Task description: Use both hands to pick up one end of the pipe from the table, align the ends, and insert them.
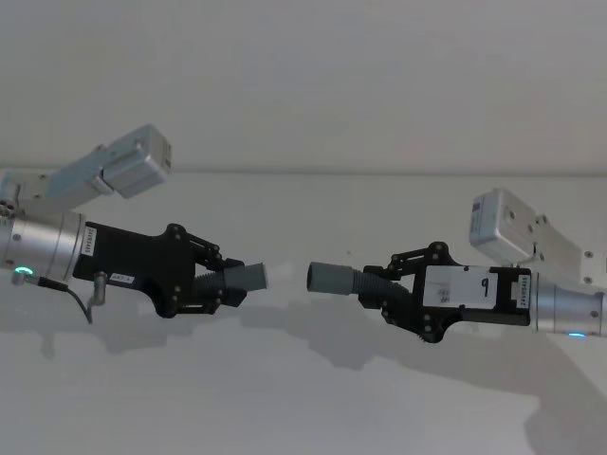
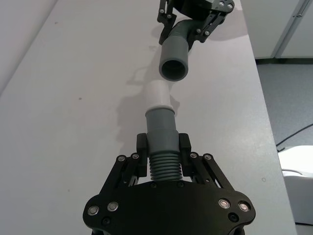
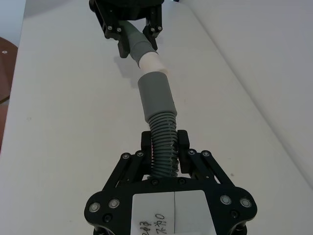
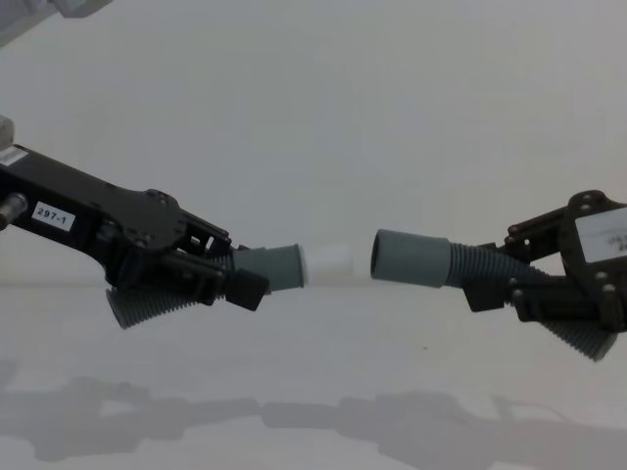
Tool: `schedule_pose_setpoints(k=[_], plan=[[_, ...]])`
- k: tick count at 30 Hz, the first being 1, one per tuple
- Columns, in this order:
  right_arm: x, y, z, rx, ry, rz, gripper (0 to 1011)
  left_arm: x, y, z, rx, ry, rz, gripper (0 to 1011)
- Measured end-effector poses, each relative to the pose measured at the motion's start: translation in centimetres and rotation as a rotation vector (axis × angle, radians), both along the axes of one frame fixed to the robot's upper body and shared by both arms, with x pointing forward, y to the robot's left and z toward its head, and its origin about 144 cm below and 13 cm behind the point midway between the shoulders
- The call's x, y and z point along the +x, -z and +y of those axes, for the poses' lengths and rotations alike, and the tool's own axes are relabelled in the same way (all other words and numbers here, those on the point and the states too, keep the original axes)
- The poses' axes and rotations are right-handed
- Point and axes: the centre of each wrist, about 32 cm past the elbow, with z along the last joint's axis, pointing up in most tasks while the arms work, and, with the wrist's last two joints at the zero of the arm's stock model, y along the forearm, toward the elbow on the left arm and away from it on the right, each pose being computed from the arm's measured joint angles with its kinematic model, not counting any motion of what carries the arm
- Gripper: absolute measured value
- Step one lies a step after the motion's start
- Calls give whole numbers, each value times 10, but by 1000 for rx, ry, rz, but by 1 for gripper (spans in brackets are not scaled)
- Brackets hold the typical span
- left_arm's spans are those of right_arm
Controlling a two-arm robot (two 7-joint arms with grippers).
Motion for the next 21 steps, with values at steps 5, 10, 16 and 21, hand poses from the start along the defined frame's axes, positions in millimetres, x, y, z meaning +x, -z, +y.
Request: schedule_pose_setpoints(k=[5,10,16,21], plan=[[1,2,0,1,1,7,295,1,-1,-2,3,9,2,367],[2,3,1,3,1,12,295,2,-1,-3,6,13,4,367],[3,4,1,6,-3,15,295,4,-2,-6,11,20,9,367],[5,5,1,7,-5,16,295,5,-3,-8,15,27,13,367]])
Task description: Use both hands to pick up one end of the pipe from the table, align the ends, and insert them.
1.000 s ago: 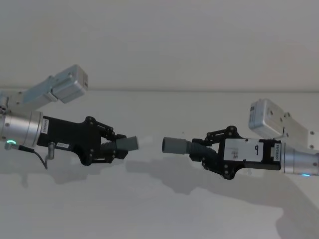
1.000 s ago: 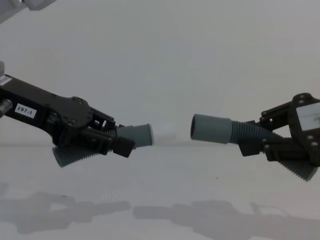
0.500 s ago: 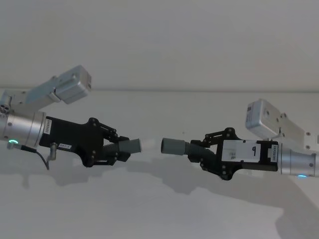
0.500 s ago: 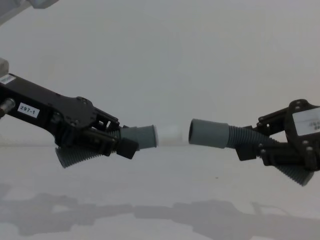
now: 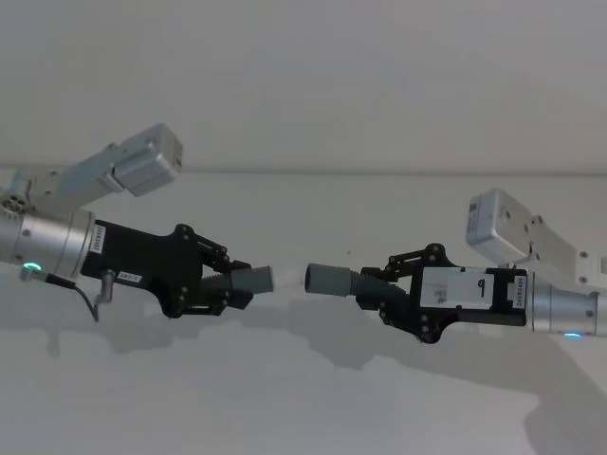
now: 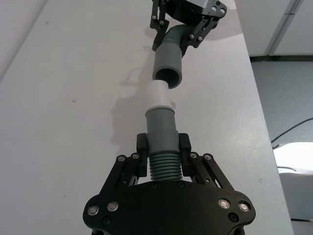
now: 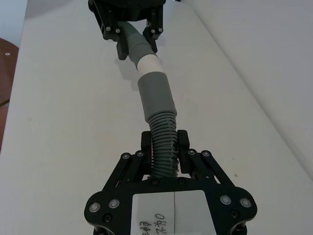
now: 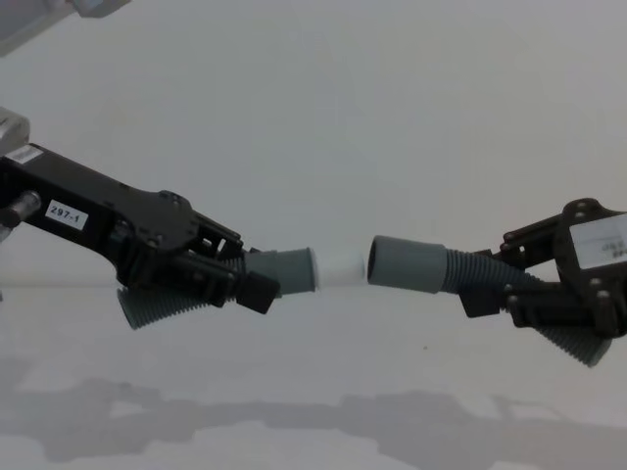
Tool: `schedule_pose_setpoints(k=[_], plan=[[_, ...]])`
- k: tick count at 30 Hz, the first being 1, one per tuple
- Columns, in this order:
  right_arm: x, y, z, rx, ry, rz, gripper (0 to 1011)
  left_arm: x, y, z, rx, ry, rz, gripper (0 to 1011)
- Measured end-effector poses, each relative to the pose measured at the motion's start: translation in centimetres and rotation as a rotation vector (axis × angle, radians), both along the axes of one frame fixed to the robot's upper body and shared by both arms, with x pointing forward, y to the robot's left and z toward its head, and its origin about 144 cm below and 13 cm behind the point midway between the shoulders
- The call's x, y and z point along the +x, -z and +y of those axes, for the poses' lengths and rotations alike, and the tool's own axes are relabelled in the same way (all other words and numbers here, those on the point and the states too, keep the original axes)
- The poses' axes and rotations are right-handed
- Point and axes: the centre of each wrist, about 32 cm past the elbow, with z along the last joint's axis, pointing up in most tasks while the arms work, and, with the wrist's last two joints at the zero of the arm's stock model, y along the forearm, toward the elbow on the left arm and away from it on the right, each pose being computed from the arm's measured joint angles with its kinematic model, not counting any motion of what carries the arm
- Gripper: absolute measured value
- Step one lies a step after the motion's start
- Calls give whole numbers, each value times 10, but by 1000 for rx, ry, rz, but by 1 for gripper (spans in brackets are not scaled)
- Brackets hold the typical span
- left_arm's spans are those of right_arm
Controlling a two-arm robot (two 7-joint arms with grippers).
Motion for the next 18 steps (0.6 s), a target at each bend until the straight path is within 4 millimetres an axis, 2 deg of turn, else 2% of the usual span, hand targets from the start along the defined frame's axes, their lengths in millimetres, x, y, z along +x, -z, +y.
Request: schedule_pose_setpoints(k=[18], plan=[[6,4,-1,-1,-9,10,293,6,-1,-7,10,22,18,367]])
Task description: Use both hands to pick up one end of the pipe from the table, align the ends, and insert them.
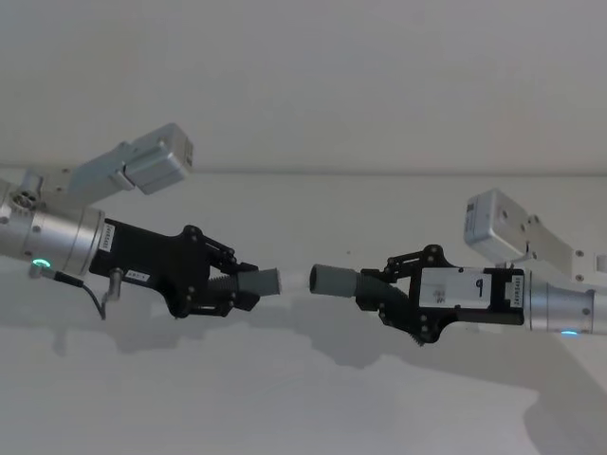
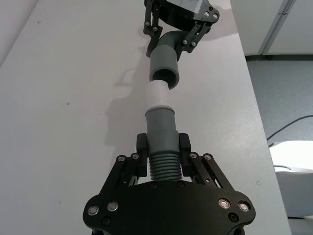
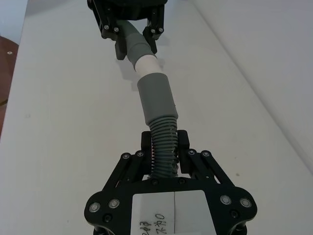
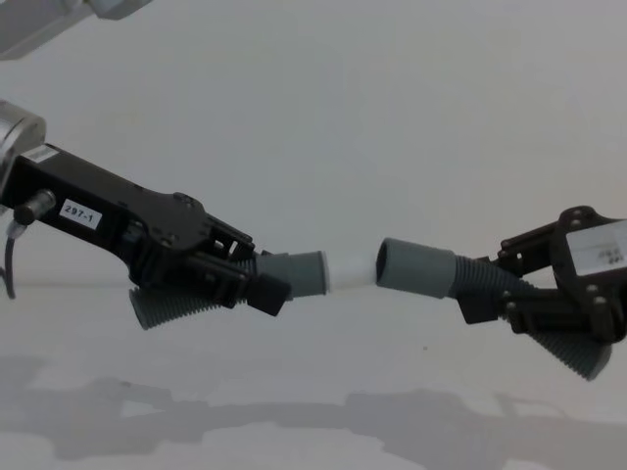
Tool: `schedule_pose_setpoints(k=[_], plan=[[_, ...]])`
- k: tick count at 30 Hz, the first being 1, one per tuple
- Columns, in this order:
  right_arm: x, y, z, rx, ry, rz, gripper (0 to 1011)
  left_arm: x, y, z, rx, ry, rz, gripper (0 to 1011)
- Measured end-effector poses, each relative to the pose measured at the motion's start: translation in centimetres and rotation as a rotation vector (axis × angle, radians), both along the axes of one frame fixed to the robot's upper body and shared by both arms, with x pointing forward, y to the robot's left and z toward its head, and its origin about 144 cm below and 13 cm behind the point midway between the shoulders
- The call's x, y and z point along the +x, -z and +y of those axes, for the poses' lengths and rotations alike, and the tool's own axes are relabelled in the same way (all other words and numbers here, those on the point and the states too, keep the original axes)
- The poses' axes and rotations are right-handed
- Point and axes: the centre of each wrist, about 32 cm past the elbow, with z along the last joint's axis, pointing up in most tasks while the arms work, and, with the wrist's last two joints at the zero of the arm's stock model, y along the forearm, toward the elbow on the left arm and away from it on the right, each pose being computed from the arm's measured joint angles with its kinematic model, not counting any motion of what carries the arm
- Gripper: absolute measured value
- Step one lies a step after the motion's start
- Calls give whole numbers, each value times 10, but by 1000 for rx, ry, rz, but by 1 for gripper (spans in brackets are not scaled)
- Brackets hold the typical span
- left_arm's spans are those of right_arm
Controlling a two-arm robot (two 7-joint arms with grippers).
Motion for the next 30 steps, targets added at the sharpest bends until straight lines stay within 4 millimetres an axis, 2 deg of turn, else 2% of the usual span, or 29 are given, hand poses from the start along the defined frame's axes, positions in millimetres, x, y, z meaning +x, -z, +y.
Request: schedule_pose_setpoints(k=[30], plan=[[9,3,-1,-14,-7,10,293,5,0,2,16,-11,10,367]])
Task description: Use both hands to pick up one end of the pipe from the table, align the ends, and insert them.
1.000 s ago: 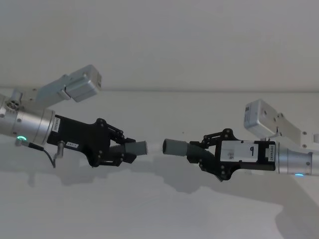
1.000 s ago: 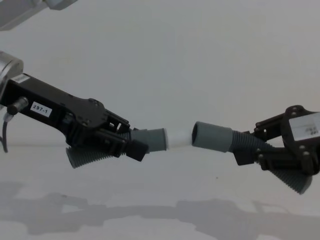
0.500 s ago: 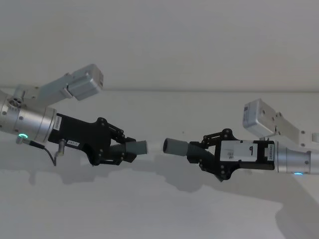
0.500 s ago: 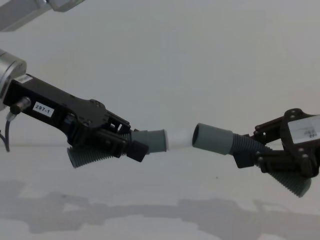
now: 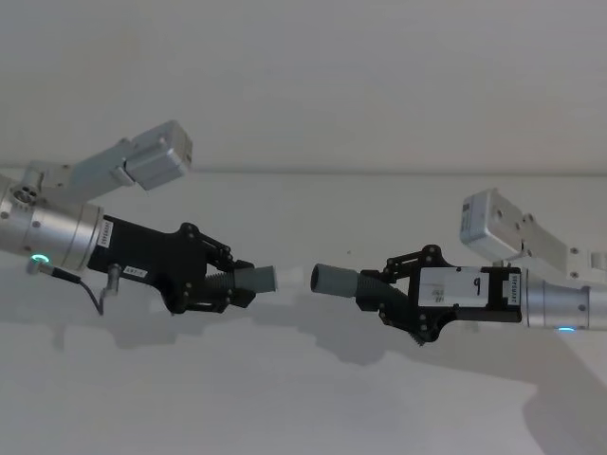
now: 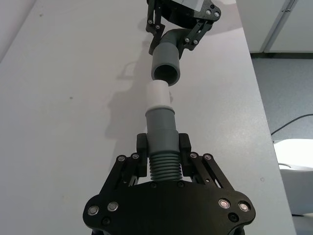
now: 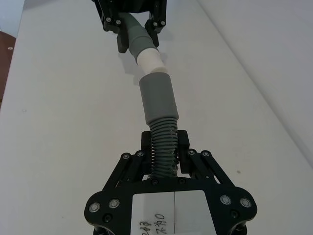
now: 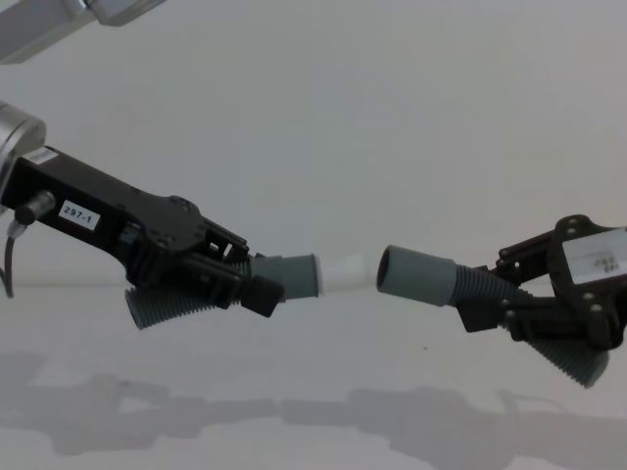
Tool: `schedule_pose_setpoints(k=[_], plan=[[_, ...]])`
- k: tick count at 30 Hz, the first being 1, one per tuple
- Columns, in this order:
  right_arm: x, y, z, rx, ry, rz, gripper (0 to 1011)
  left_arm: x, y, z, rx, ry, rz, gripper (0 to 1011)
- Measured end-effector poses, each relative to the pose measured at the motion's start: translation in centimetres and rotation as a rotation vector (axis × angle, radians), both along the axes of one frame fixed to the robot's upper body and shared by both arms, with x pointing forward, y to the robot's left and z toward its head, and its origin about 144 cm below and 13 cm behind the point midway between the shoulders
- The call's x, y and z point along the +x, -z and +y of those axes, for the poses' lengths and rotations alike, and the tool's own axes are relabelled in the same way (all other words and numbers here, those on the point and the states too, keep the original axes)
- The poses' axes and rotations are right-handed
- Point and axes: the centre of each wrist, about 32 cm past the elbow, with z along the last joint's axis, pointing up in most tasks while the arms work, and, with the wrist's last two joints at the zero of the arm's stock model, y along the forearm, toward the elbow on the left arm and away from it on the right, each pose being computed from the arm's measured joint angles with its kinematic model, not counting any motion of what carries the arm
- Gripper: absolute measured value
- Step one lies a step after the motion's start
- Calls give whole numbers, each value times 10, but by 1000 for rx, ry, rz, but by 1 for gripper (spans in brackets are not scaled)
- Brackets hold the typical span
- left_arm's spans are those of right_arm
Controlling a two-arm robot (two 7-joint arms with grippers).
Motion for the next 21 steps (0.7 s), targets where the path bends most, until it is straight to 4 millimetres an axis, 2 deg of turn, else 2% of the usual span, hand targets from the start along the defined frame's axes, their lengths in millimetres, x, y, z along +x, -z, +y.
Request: schedule_pose_setpoints(k=[21], plan=[[4,1,2,-15,-8,1,293,-2,2,1,-6,-1,7,367]])
